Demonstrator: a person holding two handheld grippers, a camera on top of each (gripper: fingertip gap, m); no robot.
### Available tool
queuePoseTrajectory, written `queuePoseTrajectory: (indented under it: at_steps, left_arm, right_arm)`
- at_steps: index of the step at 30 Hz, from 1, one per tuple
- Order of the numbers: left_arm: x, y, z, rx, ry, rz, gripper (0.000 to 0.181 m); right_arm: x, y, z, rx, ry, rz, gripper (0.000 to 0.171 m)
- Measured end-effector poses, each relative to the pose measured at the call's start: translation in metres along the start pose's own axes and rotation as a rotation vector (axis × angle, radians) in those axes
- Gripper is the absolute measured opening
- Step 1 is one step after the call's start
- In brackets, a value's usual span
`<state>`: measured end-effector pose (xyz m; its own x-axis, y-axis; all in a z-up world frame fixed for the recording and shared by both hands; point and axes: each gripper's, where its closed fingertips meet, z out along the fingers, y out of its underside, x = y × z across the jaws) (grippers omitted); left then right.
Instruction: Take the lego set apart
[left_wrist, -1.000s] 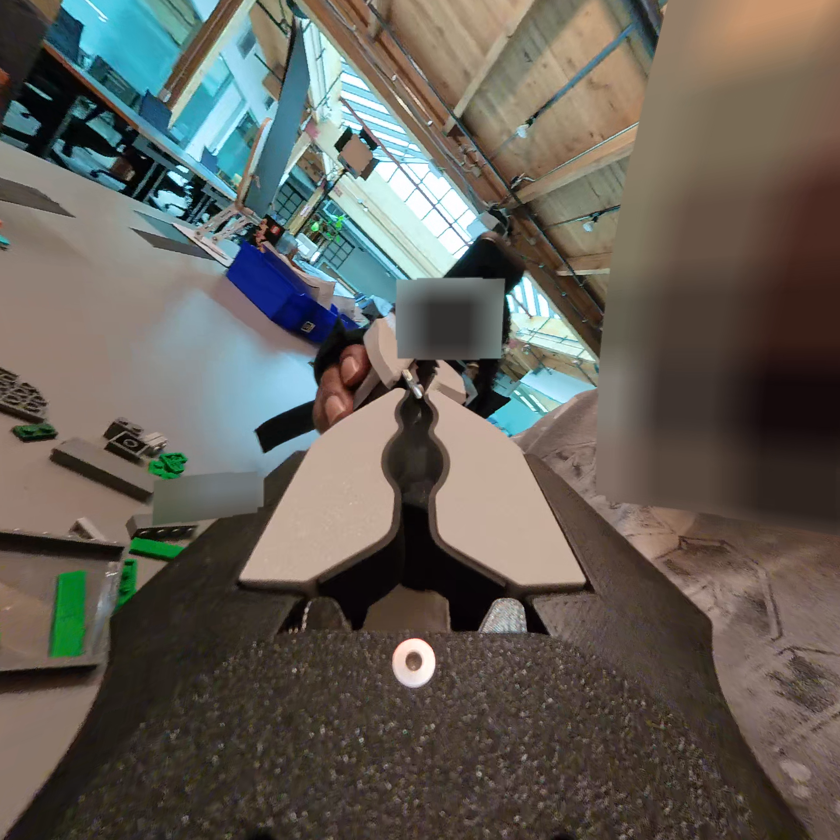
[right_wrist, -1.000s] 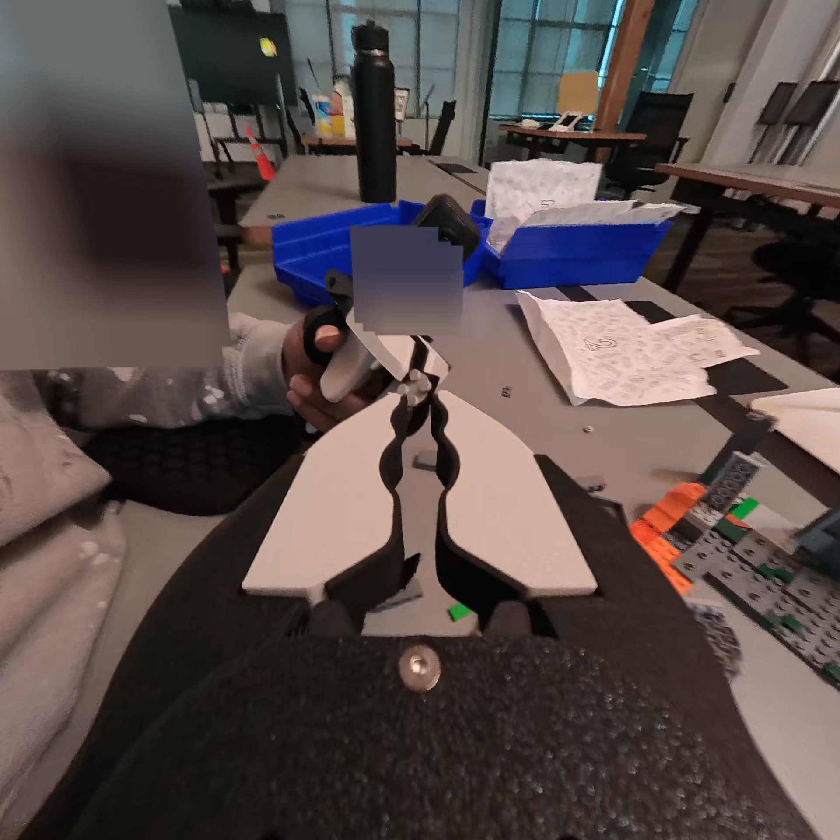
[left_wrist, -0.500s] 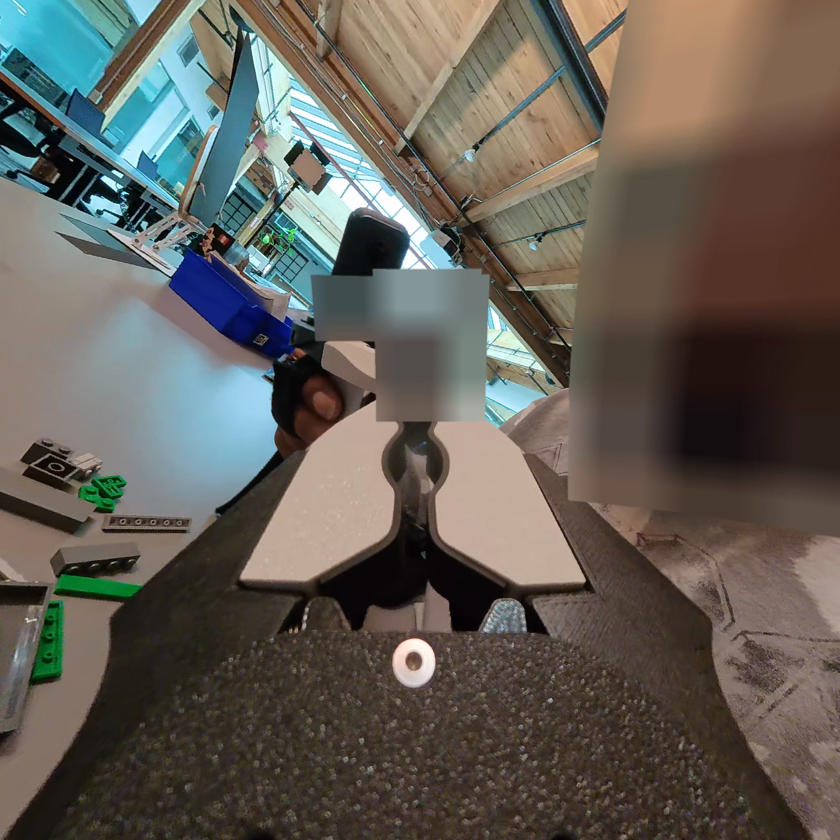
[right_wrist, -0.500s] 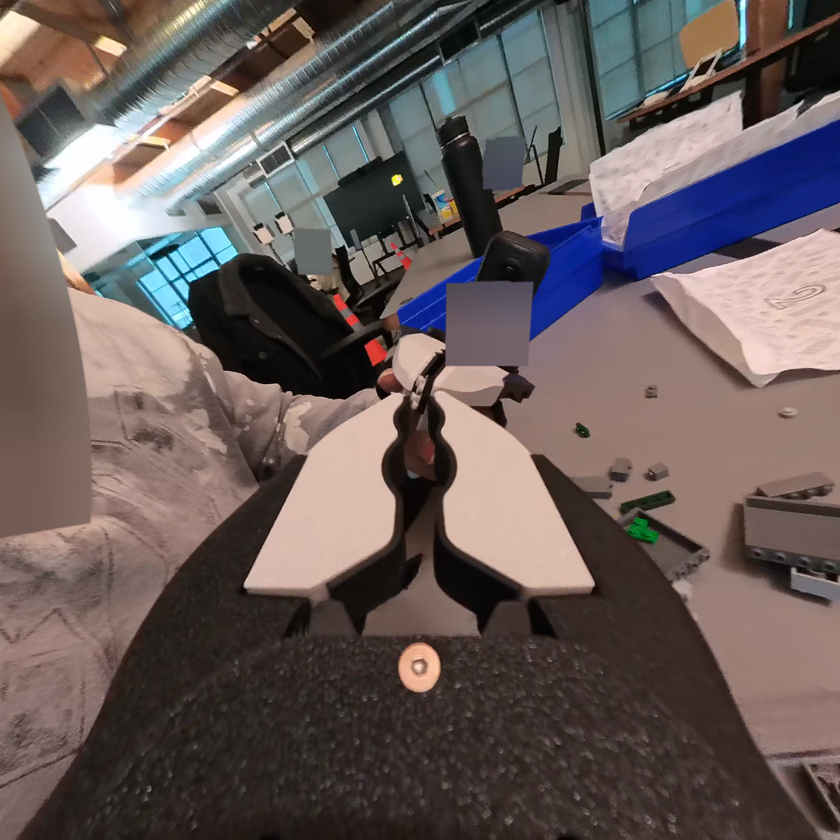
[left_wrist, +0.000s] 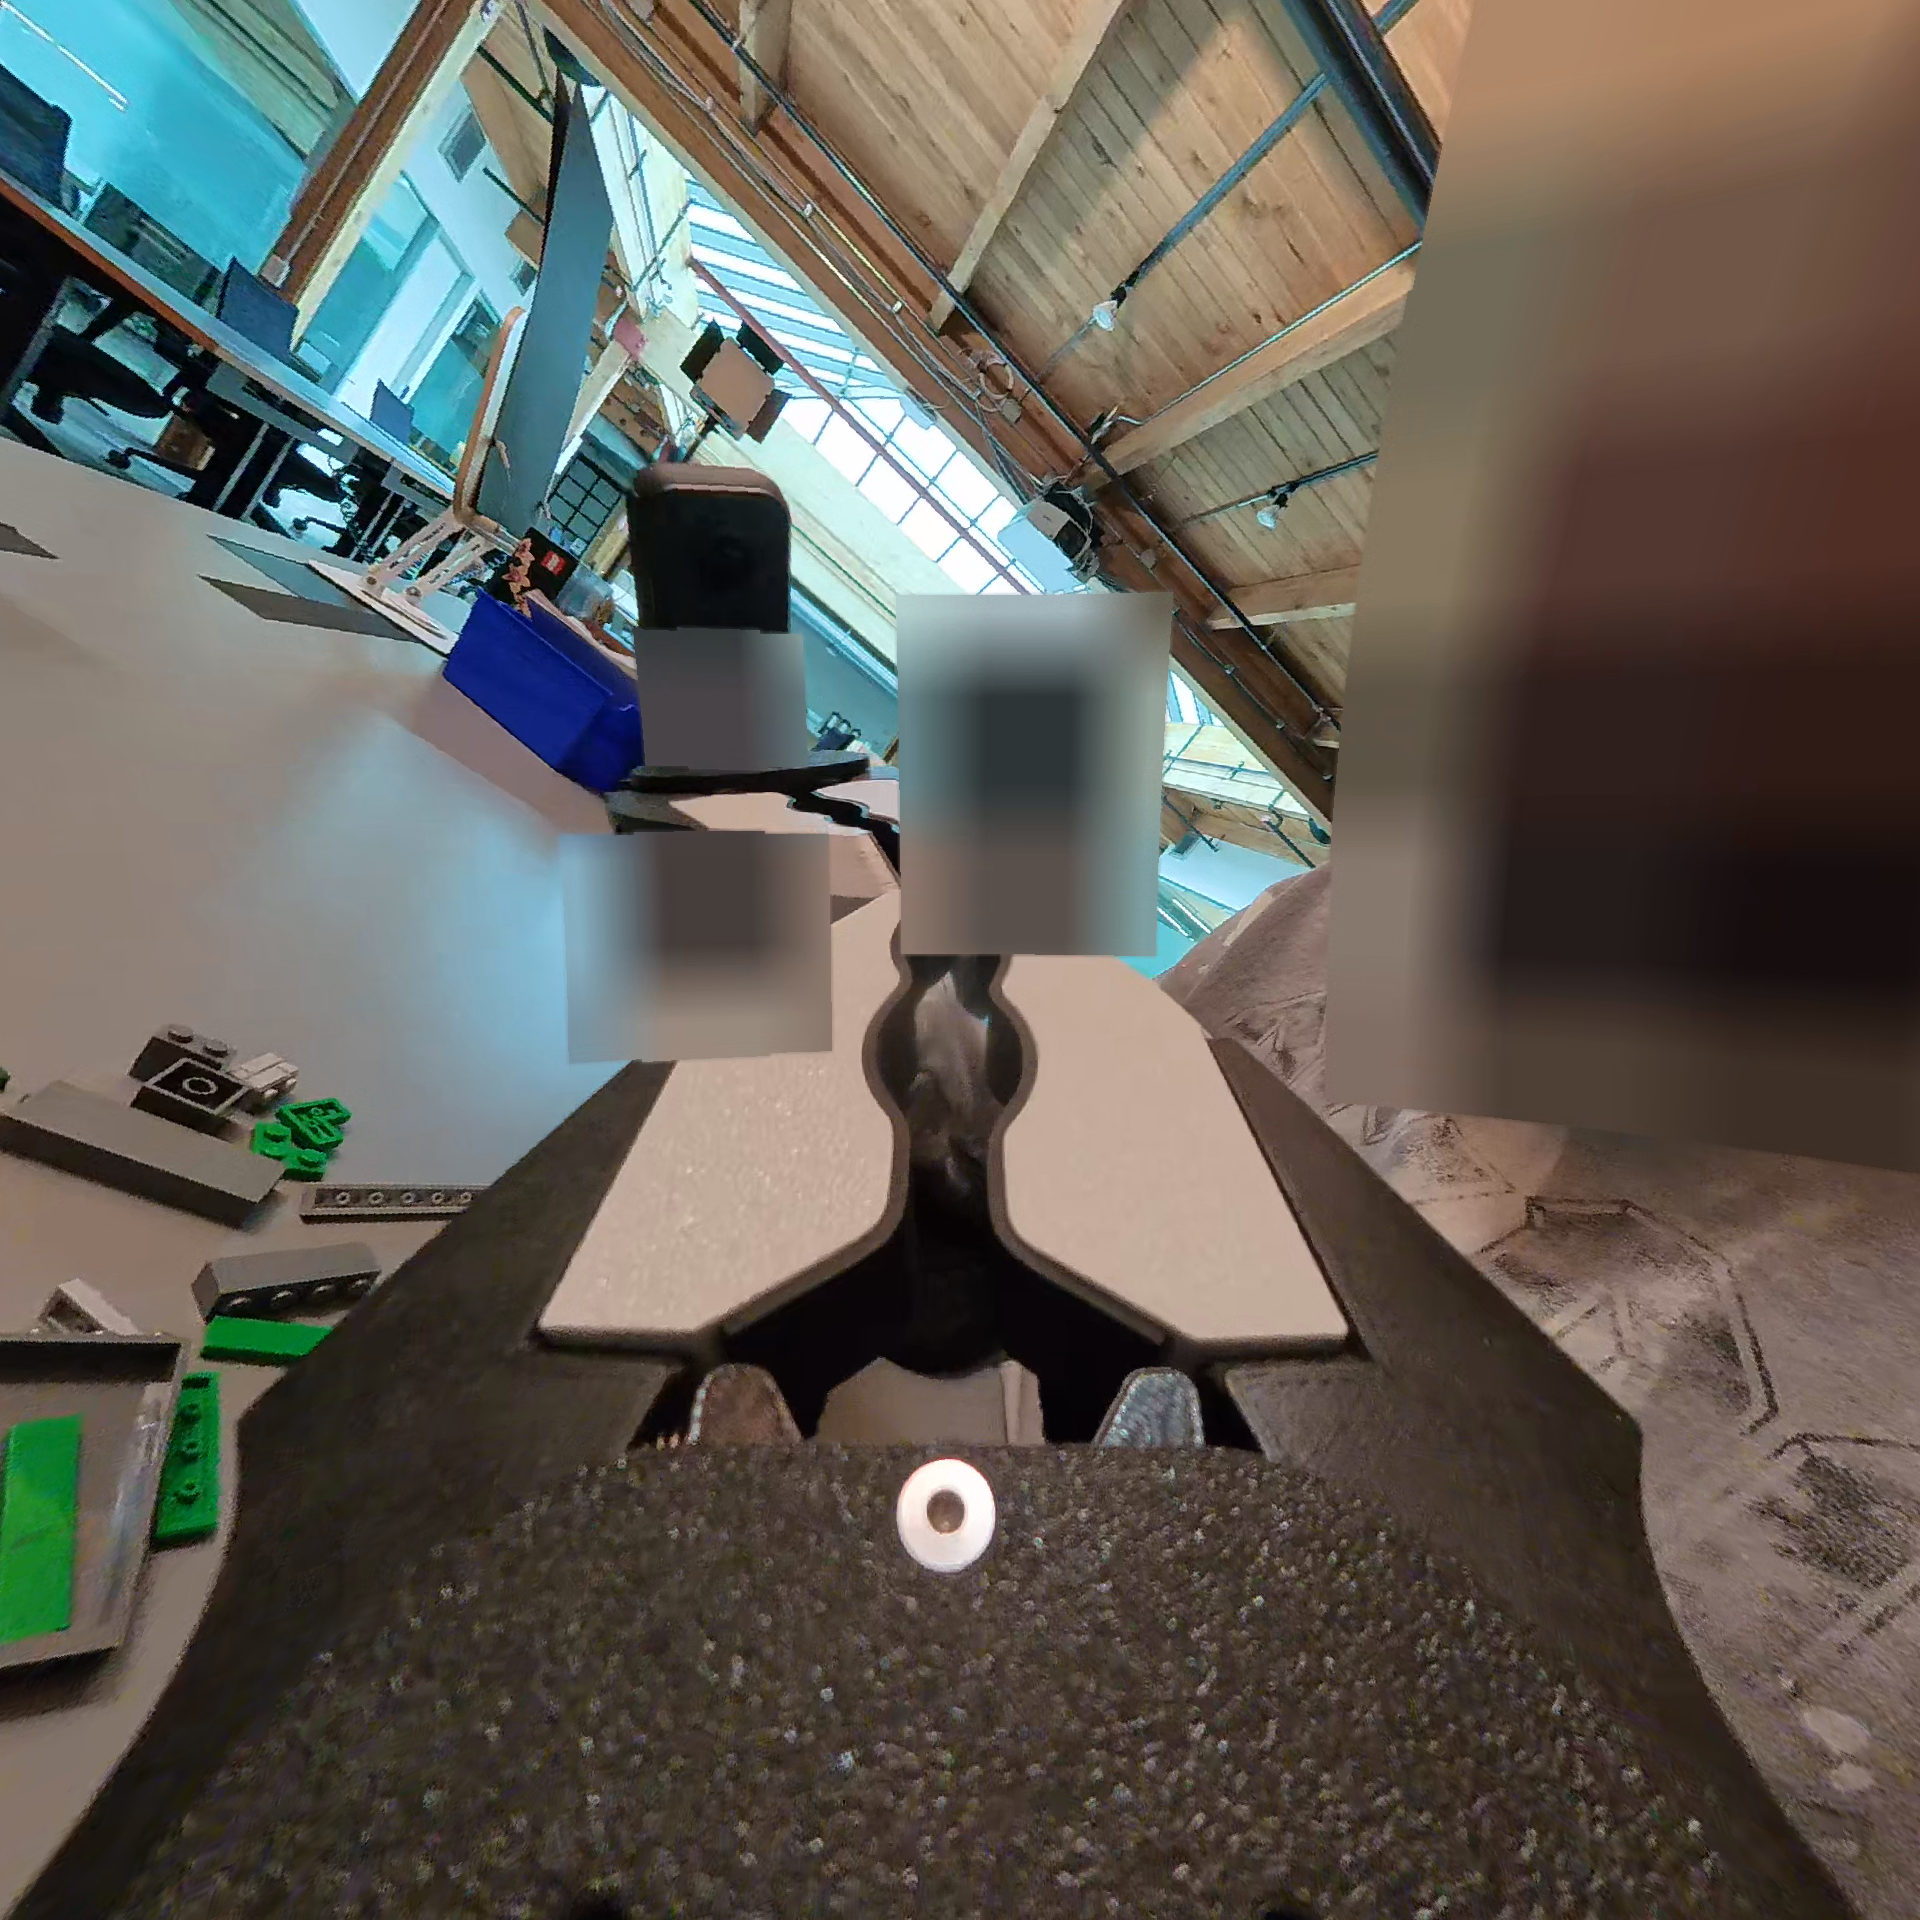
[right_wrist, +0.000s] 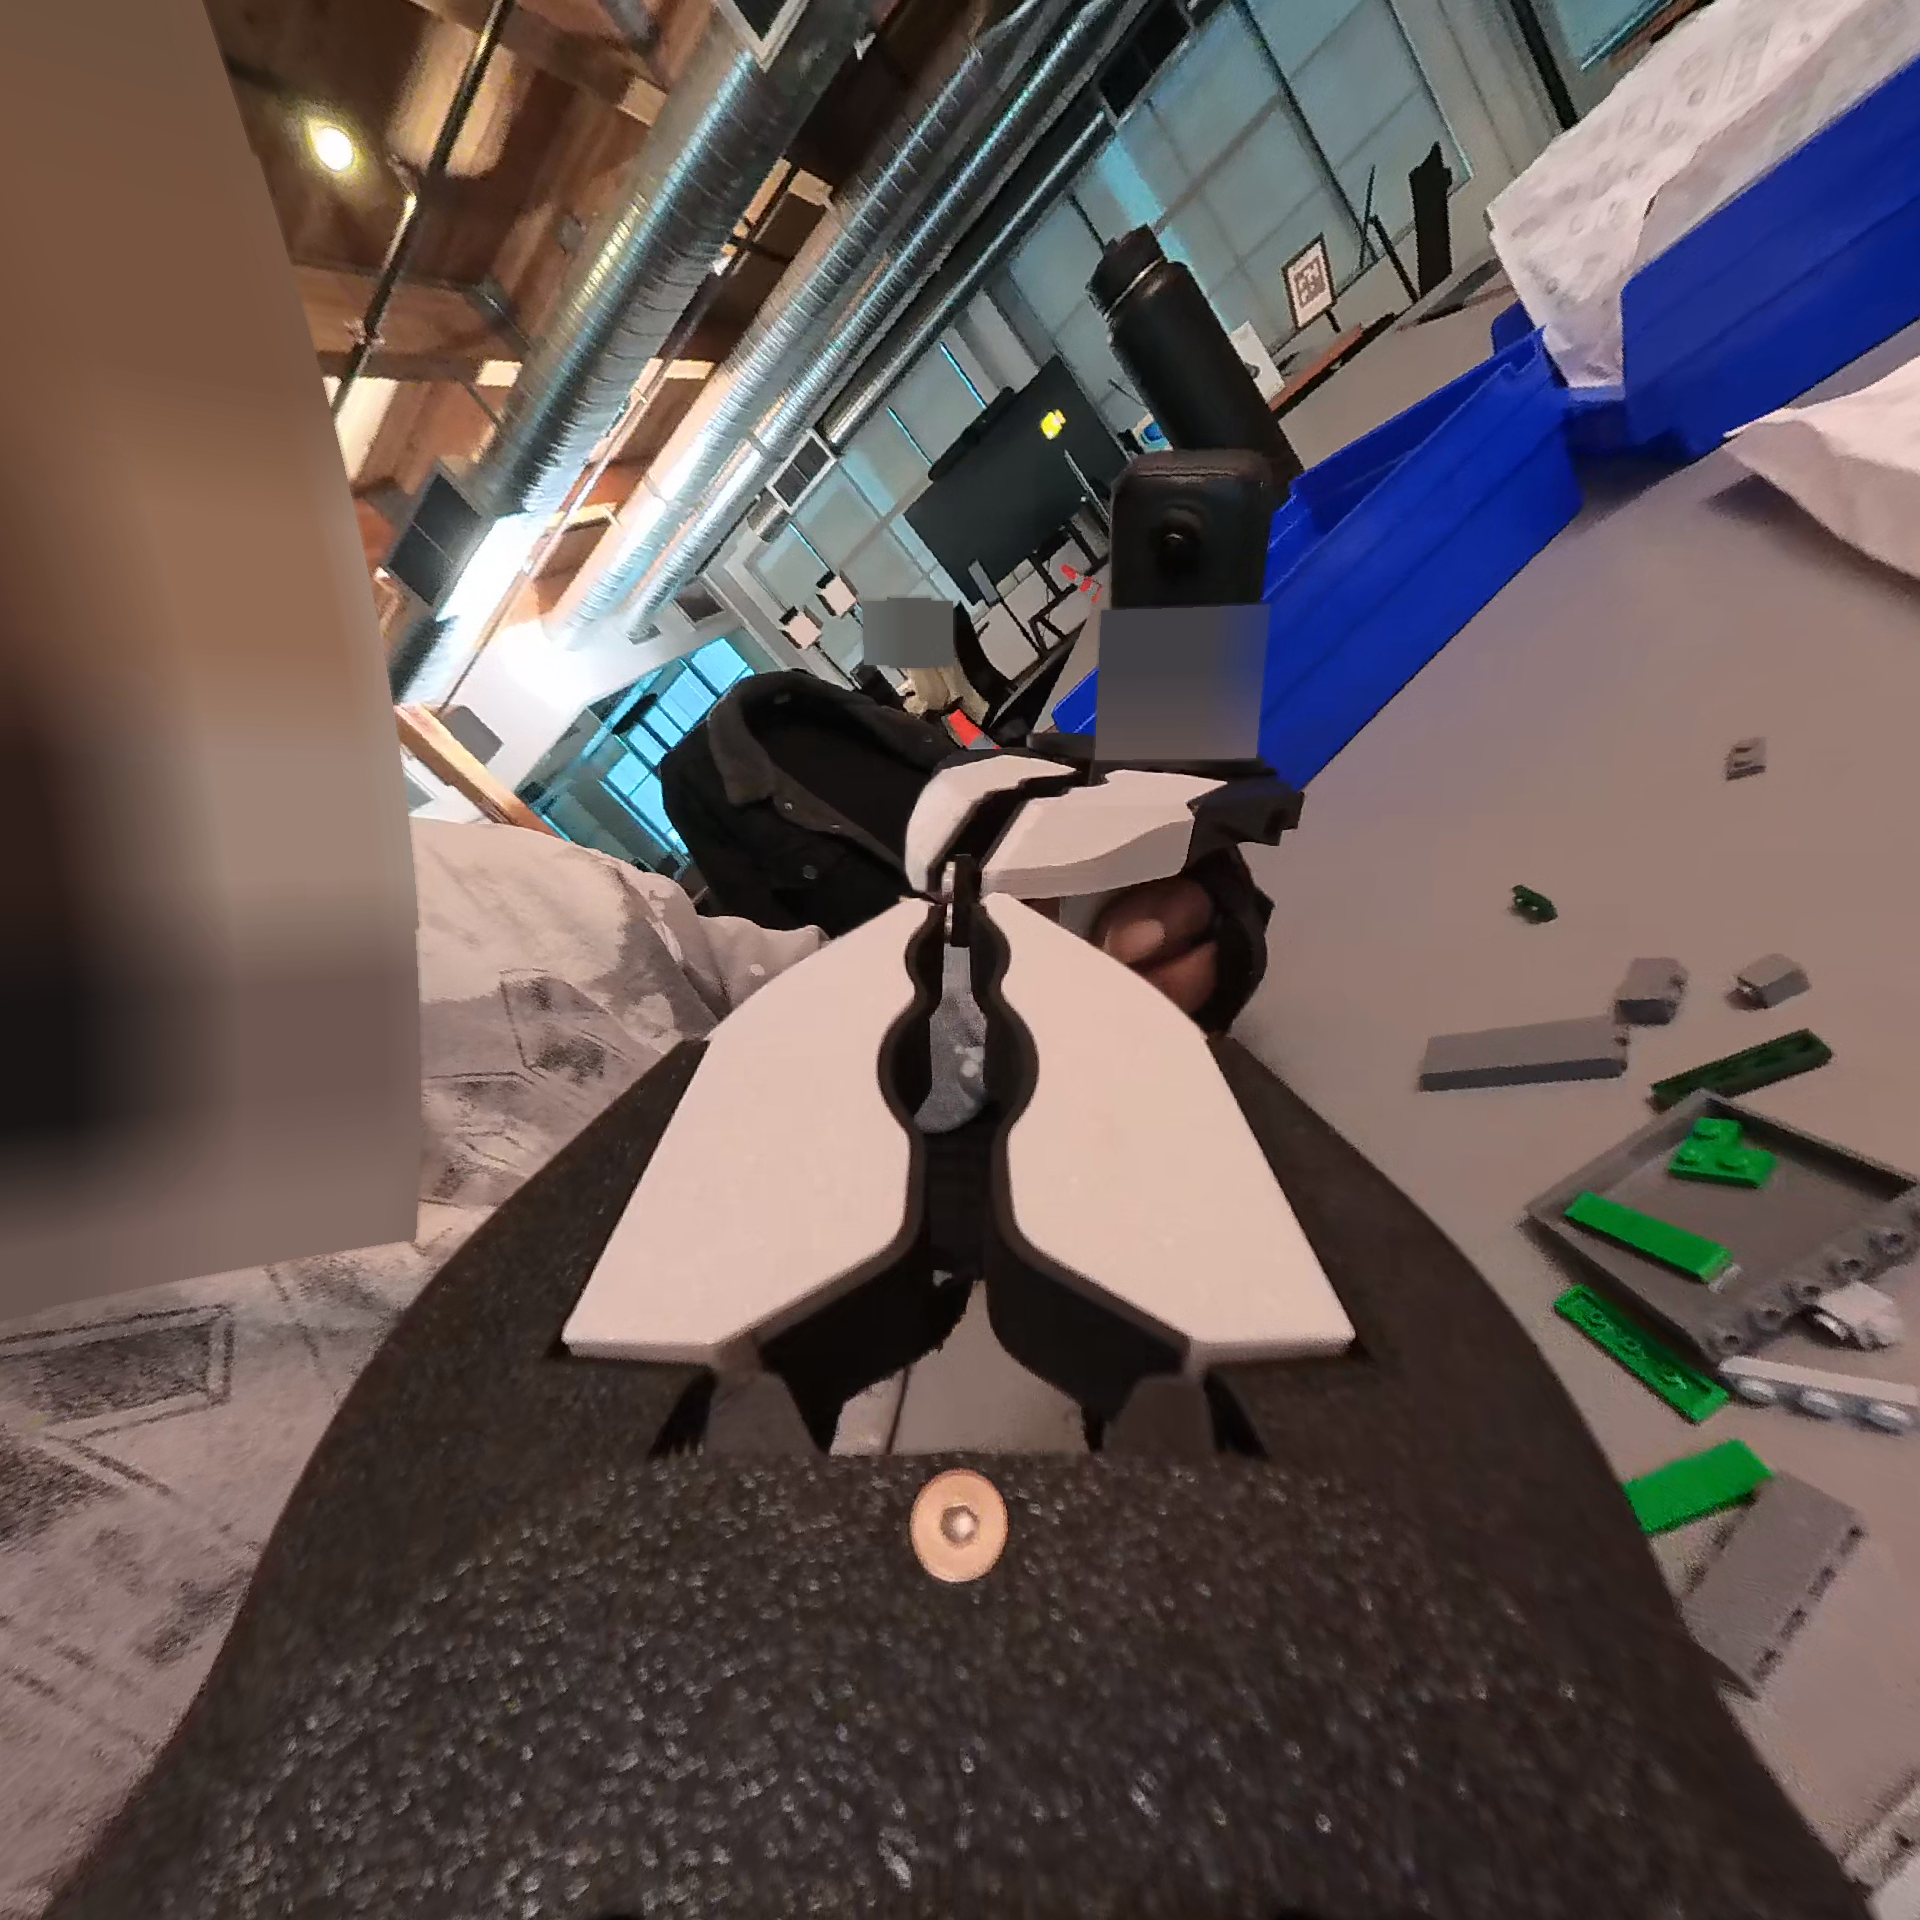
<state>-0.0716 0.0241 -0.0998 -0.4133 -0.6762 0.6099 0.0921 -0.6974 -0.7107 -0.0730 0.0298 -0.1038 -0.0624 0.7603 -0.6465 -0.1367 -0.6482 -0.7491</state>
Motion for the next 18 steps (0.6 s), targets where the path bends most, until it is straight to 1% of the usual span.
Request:
queuePoseTrajectory:
  at_steps: [10, 18]
  left_arm:
    - [-0.002, 0.0013, -0.0001, -0.014, -0.016, 0.005, 0.003]
    - [-0.0041, 0.0049, 0.0018, -0.055, -0.072, 0.049, 0.003]
  right_arm:
    - [-0.0013, -0.0007, 0.0007, 0.001, -0.025, 0.047, 0.004]
    - [-0.0005, 0.0006, -0.0004, 0.009, -0.094, 0.187, 0.004]
